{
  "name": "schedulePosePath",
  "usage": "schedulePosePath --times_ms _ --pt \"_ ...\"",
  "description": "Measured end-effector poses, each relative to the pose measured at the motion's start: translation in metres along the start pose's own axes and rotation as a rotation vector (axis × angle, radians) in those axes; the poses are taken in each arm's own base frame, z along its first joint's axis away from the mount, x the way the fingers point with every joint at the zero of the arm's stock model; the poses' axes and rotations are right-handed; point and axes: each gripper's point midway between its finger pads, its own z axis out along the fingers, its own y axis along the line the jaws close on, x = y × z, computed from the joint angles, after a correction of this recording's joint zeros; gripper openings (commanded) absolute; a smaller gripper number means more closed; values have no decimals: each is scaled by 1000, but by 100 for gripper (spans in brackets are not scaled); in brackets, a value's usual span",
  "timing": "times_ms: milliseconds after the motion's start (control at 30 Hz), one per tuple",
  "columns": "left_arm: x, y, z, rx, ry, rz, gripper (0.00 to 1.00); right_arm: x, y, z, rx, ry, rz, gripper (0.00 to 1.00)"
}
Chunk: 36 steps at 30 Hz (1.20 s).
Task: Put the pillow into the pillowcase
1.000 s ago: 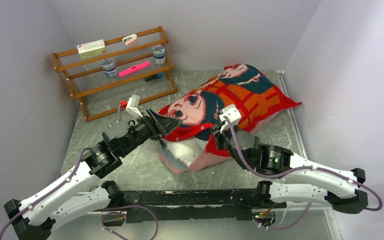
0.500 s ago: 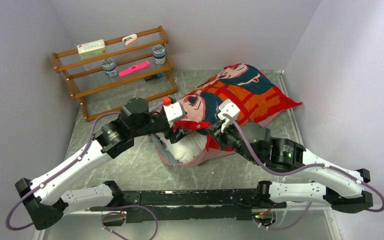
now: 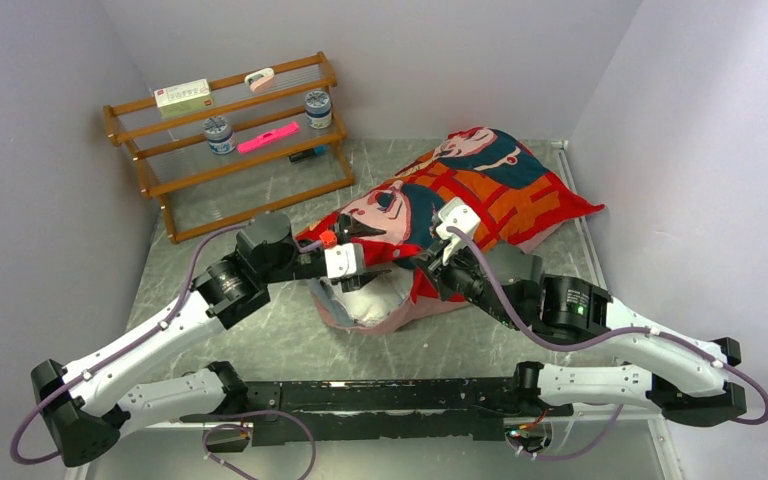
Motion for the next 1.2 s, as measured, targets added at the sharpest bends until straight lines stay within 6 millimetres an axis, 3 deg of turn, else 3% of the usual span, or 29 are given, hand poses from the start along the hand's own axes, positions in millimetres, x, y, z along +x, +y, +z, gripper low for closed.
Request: schedulePosePath --times_ms 300,367,533,567,600,700,833,1000,1200 --pt "-21 -11 11 -4 -84 139 54 -2 3 3 -5 -8 25 0" --pt "-20 -14 15 0 -77 160 45 -3 3 3 -4 -10 32 0" --pt "-17 -11 17 -24 -54 192 6 -3 3 3 -2 -11 46 0" --pt "-16 -9 16 -33 -50 202 5 -3 3 3 -1 -11 50 0" --pt "-16 -8 16 -41 -46 204 5 -3 3 3 0 -12 59 5" --pt "-14 -5 16 -55 -33 209 5 -2 3 1 9 -18 110 45" --pt "-3 -6 17 -47 14 175 5 9 -7 -6 70 -38 288 71" --pt "13 -14 21 -19 73 101 5 25 -22 -13 176 -48 509 82" --pt "22 -11 25 6 144 -4 5 34 -58 -6 435 -49 571 84"
